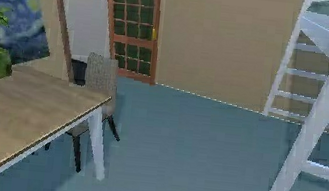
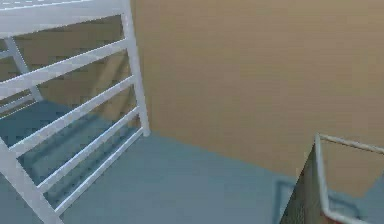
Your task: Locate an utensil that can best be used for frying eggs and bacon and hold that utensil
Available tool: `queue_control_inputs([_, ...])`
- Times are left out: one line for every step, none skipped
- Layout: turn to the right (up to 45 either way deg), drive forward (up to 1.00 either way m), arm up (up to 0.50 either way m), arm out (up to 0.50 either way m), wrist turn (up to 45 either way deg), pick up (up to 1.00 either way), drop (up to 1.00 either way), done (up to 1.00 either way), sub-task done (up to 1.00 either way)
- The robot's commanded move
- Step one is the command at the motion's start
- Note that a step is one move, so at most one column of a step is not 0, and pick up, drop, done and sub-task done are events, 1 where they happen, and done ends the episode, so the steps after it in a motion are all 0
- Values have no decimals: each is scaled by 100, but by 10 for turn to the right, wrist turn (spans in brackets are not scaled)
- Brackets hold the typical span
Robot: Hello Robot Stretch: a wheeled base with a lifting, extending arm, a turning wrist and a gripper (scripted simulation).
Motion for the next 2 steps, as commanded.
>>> queue_control_inputs([0, 100, 0, 0, 0, 0, 0, 0, 0])
queue_control_inputs([-90, 0, 0, 0, 0, 0, 0, 0, 0])
